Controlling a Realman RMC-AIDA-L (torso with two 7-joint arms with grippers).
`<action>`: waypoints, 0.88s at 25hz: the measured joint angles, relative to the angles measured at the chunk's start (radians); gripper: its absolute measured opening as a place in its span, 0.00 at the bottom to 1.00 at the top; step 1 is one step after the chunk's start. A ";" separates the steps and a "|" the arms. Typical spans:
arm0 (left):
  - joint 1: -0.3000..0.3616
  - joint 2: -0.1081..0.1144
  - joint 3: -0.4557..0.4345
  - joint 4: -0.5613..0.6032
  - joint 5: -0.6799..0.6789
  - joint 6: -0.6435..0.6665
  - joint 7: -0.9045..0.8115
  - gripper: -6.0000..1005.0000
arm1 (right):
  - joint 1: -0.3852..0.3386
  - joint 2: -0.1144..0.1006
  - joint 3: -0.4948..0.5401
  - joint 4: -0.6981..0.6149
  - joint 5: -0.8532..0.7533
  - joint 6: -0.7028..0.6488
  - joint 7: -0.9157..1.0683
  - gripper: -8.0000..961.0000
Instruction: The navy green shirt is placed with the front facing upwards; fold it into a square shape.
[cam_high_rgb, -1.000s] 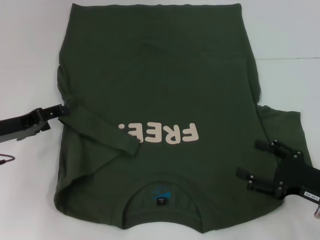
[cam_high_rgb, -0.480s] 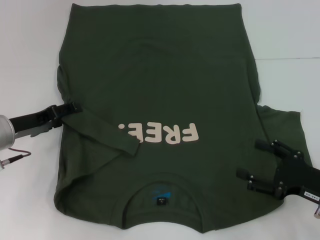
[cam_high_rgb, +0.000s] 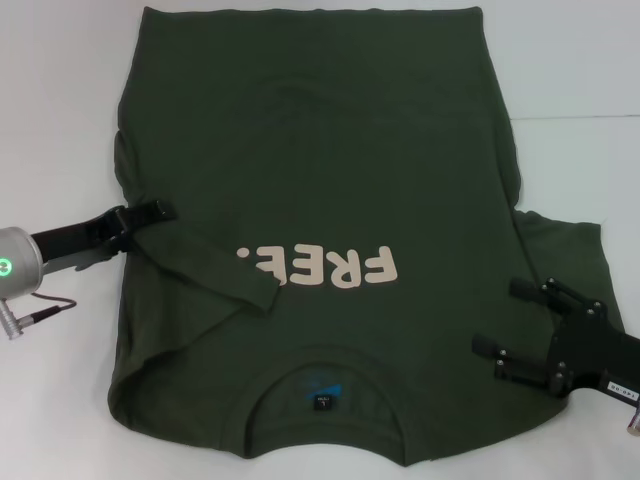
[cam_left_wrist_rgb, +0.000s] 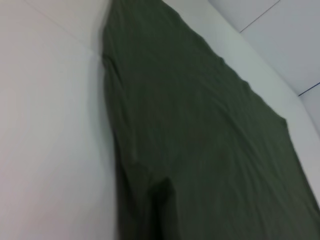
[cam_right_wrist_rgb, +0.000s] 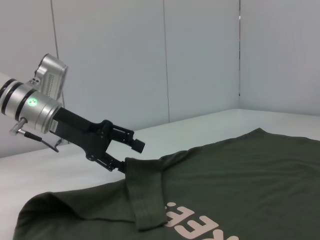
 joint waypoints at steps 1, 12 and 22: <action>0.000 0.000 0.000 -0.003 -0.008 0.002 0.000 0.90 | 0.000 0.000 0.000 0.000 0.000 0.000 0.000 0.98; -0.029 -0.007 0.000 -0.047 -0.042 -0.015 0.041 0.90 | 0.001 0.000 0.000 0.000 0.000 0.002 0.000 0.98; -0.020 -0.008 0.000 -0.040 -0.038 -0.063 0.080 0.89 | 0.002 0.000 0.000 0.000 0.002 0.002 0.001 0.98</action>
